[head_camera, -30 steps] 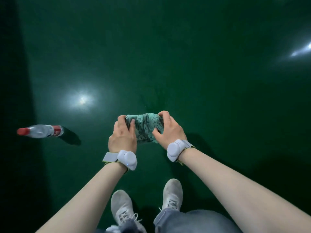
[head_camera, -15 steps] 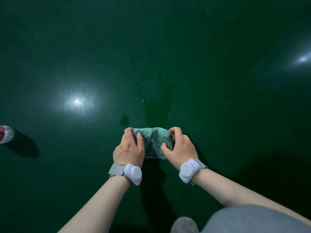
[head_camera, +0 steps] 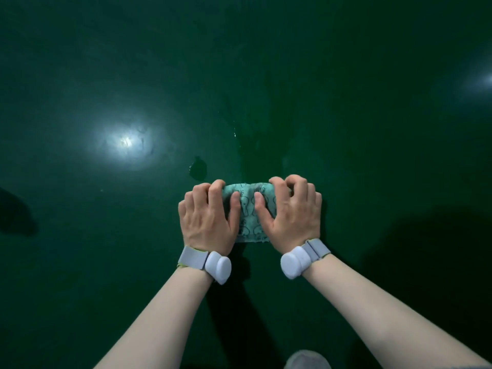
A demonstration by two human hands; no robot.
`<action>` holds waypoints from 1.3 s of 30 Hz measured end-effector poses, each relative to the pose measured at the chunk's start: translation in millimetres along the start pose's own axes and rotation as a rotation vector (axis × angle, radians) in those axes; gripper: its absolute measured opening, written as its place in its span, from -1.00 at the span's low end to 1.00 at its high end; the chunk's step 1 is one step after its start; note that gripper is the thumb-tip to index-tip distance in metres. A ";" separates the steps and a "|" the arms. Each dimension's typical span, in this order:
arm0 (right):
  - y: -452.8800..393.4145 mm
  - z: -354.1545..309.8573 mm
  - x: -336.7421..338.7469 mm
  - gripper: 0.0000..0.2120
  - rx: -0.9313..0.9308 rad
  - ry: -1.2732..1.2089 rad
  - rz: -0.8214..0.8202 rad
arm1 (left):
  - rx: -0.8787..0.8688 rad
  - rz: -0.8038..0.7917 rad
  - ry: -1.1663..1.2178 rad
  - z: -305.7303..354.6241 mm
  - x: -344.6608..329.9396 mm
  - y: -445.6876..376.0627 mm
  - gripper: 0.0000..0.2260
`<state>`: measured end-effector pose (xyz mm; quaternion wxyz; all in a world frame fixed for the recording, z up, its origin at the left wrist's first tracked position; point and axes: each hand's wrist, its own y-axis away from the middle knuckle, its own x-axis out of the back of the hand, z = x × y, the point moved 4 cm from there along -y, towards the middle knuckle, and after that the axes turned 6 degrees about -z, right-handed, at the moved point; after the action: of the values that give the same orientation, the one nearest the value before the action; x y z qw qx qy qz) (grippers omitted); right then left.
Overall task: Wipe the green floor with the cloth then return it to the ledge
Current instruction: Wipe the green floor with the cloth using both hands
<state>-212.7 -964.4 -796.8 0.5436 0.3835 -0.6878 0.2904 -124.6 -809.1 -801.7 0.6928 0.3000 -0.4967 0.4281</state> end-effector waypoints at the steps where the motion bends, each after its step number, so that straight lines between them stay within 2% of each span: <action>1: 1.1 -2.1 -0.7 -0.59 0.025 0.003 0.018 | -0.027 0.013 0.002 1.3 -0.5 0.8 -0.68; 6: -3.4 -7.8 7.6 -0.67 0.108 0.010 0.047 | -0.117 0.016 0.008 9.7 7.8 -9.6 -0.71; 13: 0.5 -9.0 3.4 -0.78 0.167 -0.021 0.113 | -0.035 0.076 -0.008 -6.8 6.2 -3.6 -0.69; 17: -10.7 -12.4 2.2 -0.80 0.215 -0.027 0.137 | -0.007 0.113 -0.150 -12.4 5.2 -13.2 -0.66; 21: -48.2 -30.9 3.3 -0.81 0.291 -0.001 0.159 | 0.010 0.183 -0.240 -19.6 11.5 -42.6 -0.66; 25: -100.9 -63.6 -4.1 -0.92 0.334 0.022 0.140 | 0.070 0.227 -0.244 -39.8 18.5 -85.3 -0.66; 28: -133.6 -83.0 -9.7 -0.88 0.319 0.058 0.117 | 0.040 0.257 -0.257 -54.4 22.0 -122.2 -0.64; 34: -190.8 -111.3 -14.9 -0.84 0.357 0.140 0.045 | 0.071 0.204 -0.253 -78.3 18.6 -186.6 -0.60; 36: -192.2 -109.5 -14.3 -0.88 0.327 0.103 0.051 | 0.089 0.167 -0.246 -78.0 17.0 -190.9 -0.57; 39: -175.3 -104.5 -11.3 -0.79 0.262 0.052 0.075 | 0.128 0.107 -0.250 -71.8 17.8 -175.2 -0.54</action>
<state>-8.7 -970.9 -785.7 0.4952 0.4176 -0.6437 0.4075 65.0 -823.0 -806.6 0.5814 0.3676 -0.5661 0.4543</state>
